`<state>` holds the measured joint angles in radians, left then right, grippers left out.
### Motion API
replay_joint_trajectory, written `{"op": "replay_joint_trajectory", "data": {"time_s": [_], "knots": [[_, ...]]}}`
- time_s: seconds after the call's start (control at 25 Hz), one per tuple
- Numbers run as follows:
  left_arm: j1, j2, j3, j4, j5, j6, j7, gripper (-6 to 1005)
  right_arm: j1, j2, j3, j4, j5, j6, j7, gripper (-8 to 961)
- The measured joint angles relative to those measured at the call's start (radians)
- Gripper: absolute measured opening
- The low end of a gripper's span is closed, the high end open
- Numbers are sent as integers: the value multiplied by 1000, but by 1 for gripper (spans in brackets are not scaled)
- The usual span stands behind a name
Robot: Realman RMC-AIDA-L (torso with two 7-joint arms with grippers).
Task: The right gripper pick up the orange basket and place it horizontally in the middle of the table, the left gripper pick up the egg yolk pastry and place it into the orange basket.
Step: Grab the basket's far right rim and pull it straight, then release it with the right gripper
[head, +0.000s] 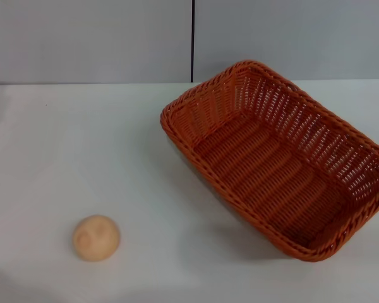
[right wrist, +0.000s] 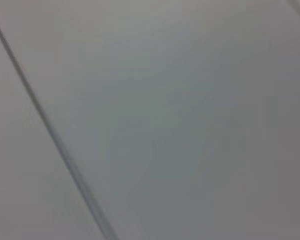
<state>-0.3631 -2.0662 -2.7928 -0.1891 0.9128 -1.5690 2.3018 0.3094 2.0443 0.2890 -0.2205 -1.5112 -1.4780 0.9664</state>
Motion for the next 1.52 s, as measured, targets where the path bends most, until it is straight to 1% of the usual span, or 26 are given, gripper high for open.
{"op": "replay_joint_trajectory", "data": {"time_s": [0.12, 0.32, 0.36, 0.4, 0.44, 0.48, 0.56, 0.6, 0.64, 0.72, 0.84, 0.88, 0.96, 1.0, 1.04, 1.08, 1.16, 1.2, 1.24, 1.28, 1.36, 1.52], "knots": [[4, 1, 6, 2, 1, 0, 8, 810, -3, -17, -126, -101, -14, -62, 163, 693], [10, 1, 34, 7, 2, 4, 9, 809, -16, -48, -420, -356, -17, -142, 478, 692], [12, 1, 49, 7, 2, 4, 10, 808, -20, -56, -479, -411, -21, -154, 532, 691], [13, 2, 65, 7, 2, 4, 10, 807, -27, -71, -566, -504, -30, -176, 630, 691], [15, 2, 77, 7, 2, 4, 10, 806, -27, -71, -566, -504, -30, -176, 630, 691], [16, 3, 87, 6, 2, 2, 10, 805, -29, -79, -607, -560, -41, -188, 678, 691], [16, 3, 95, 6, 2, 0, 10, 803, -27, -98, -670, -670, -80, -210, 788, 690], [16, 3, 97, 6, 2, 0, 10, 802, -16, -119, -706, -765, -136, -231, 896, 690], [16, 3, 100, 6, 2, 0, 10, 772, -16, -119, -706, -765, -136, -231, 896, 689], [15, 3, 104, 6, 2, -1, 10, 713, 7, -146, -725, -848, -203, -264, 1005, 689], [14, 2, 114, 7, 2, 1, 10, 625, 54, -190, -732, -928, -295, -315, 1123, 688], [14, 2, 114, 7, 2, 1, 10, 625, 79, -209, -738, -949, -343, -338, 1169, 688], [14, 2, 133, 7, 1, 2, 11, 625, 124, -243, -761, -973, -434, -368, 1239, 687], [13, 2, 138, 7, 1, 3, 11, 625, 170, -271, -793, -969, -525, -385, 1277, 687], [13, 2, 138, 7, 1, 3, 11, 625, 170, -271, -793, -969, -525, -385, 1277, 687], [13, 2, 138, 7, 1, 3, 11, 625, 198, -284, -810, -958, -573, -390, 1289, 687], [12, 0, 141, 9, 1, 6, 11, 626, 246, -298, -833, -923, -656, -398, 1297, 686], [12, 0, 141, 9, 1, 7, 10, 626, 298, -307, -854, -878, -729, -403, 1295, 686], [12, -1, 141, 11, 1, 7, 8, 626, 320, -309, -866, -853, -758, -405, 1292, 685], [12, -1, 141, 11, 1, 7, 8, 626, 320, -309, -866, -853, -758, -405, 1292, 685], [11, -1, 142, 17, 1, 7, 5, 626, 351, -310, -891, -809, -803, -402, 1279, 685], [13, -2, 151, 35, 1, 0, 5, 626, 384, -299, -934, -749, -840, -371, 1254, 684]]}}
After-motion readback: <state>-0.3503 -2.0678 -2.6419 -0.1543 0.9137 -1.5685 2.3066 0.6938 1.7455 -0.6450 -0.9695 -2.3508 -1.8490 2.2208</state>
